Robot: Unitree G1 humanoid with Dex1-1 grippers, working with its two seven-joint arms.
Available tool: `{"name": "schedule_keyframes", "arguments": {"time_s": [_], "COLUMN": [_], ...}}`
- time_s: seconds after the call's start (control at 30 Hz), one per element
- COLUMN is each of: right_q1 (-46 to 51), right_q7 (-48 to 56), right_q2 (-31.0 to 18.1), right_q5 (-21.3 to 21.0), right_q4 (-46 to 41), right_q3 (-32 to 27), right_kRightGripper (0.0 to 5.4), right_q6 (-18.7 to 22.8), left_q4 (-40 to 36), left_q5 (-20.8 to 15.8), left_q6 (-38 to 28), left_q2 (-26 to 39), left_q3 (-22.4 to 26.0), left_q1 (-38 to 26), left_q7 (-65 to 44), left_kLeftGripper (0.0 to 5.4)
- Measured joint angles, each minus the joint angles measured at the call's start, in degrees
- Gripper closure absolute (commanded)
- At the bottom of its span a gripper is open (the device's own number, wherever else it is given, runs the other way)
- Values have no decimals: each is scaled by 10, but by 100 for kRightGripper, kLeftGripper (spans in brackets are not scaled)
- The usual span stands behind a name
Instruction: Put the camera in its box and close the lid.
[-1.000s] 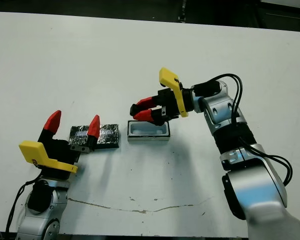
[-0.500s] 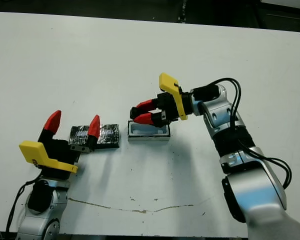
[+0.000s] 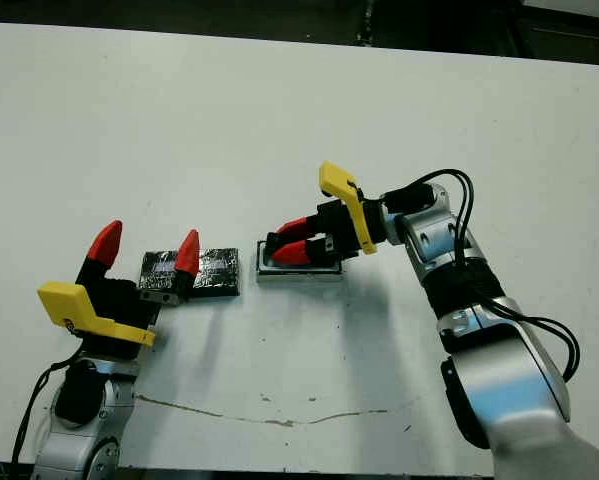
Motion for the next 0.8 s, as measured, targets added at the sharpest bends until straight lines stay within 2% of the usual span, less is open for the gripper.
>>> {"name": "schedule_keyframes", "arguments": {"time_s": [0.3,0.63,0.8], "right_q1": [5,3,-3], "right_q7": [0,9,25], "right_q2": [0,-2,-10], "right_q5": [1,-3,-8], "right_q4": [4,-5,-9], "right_q3": [-3,7,20], "right_kRightGripper": [374,374,296], "right_q6": [-19,-3,6], "left_q4": [0,0,0], "left_q5": [1,3,3], "left_q6": [0,0,0], "left_q2": [0,0,0], "left_q3": [0,0,0], "left_q1": [0,0,0], "left_q7": [0,0,0], "left_kLeftGripper": [0,0,0]}}
